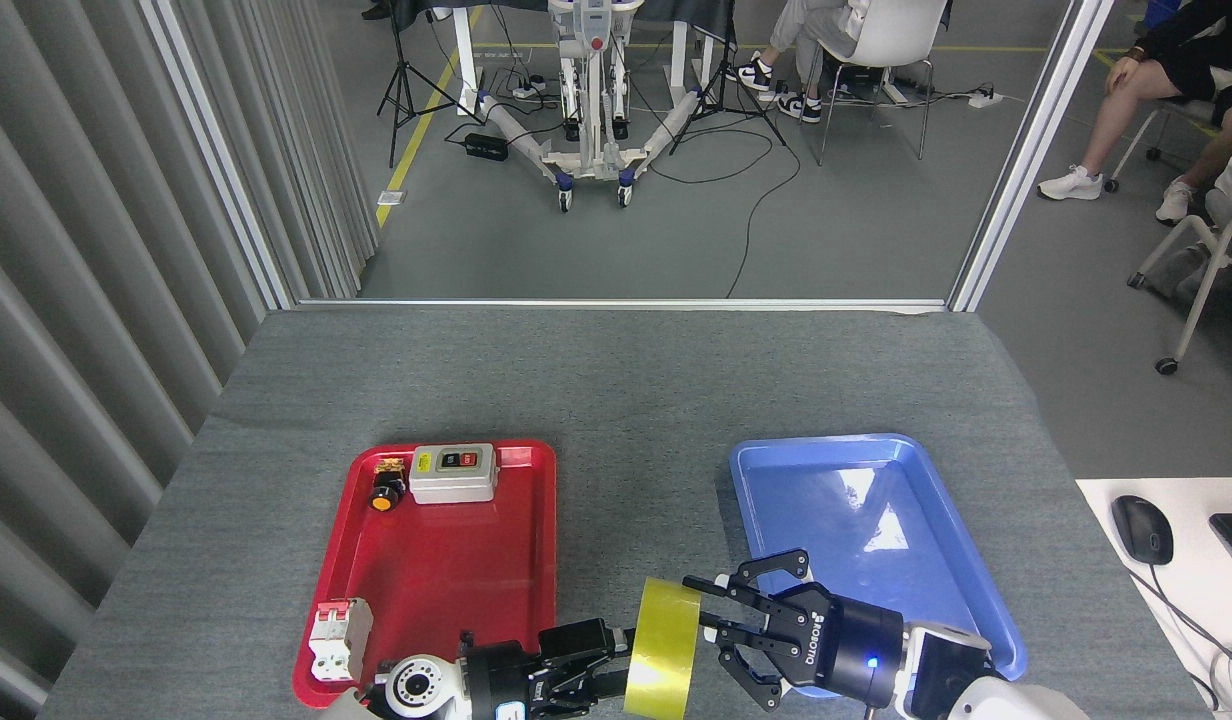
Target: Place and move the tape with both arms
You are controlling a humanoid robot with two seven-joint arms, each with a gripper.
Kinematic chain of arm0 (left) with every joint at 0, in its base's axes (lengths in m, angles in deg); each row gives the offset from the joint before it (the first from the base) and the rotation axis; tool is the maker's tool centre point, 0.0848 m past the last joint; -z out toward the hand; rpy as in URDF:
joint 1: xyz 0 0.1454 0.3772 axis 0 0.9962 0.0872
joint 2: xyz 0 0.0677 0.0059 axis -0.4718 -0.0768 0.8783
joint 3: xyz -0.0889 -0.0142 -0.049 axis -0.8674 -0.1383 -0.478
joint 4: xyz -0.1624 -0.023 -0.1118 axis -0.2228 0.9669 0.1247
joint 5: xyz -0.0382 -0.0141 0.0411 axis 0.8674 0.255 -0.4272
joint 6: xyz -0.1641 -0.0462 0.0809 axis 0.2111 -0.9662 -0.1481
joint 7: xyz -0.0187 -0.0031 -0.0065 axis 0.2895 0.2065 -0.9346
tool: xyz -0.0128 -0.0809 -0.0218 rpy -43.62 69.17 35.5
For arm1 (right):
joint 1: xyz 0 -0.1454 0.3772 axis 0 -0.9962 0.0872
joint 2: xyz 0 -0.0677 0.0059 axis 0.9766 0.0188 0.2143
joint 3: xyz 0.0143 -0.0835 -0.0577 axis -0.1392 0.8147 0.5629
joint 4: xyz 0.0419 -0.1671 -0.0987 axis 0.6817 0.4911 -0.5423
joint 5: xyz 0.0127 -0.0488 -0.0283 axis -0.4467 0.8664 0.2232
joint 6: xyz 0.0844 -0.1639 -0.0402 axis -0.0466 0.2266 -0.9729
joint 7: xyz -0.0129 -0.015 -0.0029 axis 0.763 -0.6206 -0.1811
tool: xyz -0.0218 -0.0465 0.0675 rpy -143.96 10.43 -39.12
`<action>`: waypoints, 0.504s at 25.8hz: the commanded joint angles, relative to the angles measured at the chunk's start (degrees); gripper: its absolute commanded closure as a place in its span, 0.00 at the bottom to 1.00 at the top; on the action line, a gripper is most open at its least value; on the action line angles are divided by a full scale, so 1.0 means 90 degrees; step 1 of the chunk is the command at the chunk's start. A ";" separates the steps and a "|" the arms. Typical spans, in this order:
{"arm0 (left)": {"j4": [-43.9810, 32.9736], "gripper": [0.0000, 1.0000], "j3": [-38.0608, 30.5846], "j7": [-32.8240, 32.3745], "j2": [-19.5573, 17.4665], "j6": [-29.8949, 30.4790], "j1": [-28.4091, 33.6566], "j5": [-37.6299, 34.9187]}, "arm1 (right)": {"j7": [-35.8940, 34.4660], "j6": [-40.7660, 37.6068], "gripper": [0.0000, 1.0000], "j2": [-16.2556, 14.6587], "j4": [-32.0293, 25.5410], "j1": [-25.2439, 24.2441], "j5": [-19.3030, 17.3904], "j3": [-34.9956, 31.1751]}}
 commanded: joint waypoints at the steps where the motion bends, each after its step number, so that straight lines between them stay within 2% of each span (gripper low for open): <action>1: 0.0008 0.01 -0.0005 0.0001 -0.0004 -0.0001 0.0000 0.0000 | -0.0005 0.0005 0.92 0.0012 0.0000 -0.0014 0.0000 0.0006; 7: -0.0001 0.01 -0.0044 0.0001 -0.0072 0.0008 0.0000 0.0010 | -0.0005 -0.0005 1.00 -0.0008 0.0000 -0.0023 0.0000 0.0006; 13: -0.0158 0.01 -0.0318 0.0010 -0.0209 0.0028 0.0049 0.0049 | -0.0015 -0.0005 1.00 -0.0096 -0.0078 -0.0053 -0.0098 -0.0003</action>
